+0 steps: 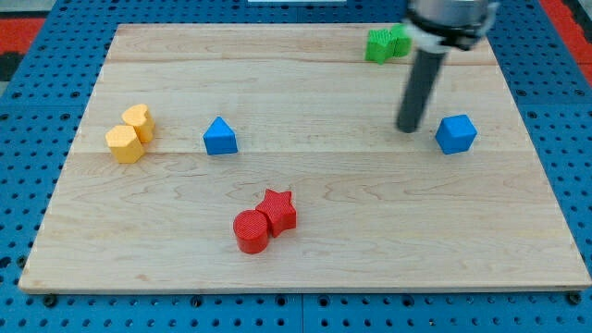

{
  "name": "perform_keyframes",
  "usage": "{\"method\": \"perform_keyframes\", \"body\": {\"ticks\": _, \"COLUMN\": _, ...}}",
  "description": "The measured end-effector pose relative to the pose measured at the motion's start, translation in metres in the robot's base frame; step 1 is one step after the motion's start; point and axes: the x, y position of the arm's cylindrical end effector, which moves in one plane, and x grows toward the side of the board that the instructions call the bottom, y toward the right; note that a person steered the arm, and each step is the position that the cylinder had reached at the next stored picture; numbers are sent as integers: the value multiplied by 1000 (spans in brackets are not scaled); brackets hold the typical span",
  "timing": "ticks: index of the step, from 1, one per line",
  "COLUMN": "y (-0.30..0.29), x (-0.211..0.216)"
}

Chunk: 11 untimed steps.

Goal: Move blue triangle closer to the blue cube

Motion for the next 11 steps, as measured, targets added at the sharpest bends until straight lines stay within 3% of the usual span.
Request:
{"method": "perform_keyframes", "body": {"ticks": 2, "y": -214, "x": 65}}
{"method": "perform_keyframes", "body": {"ticks": 3, "y": -256, "x": 30}}
{"method": "perform_keyframes", "body": {"ticks": 5, "y": -118, "x": 31}}
{"method": "perform_keyframes", "body": {"ticks": 6, "y": -152, "x": 25}}
{"method": "perform_keyframes", "body": {"ticks": 7, "y": -148, "x": 21}}
{"method": "perform_keyframes", "body": {"ticks": 8, "y": -50, "x": 24}}
{"method": "perform_keyframes", "body": {"ticks": 9, "y": -45, "x": 29}}
{"method": "perform_keyframes", "body": {"ticks": 10, "y": -144, "x": 16}}
{"method": "perform_keyframes", "body": {"ticks": 11, "y": -130, "x": -6}}
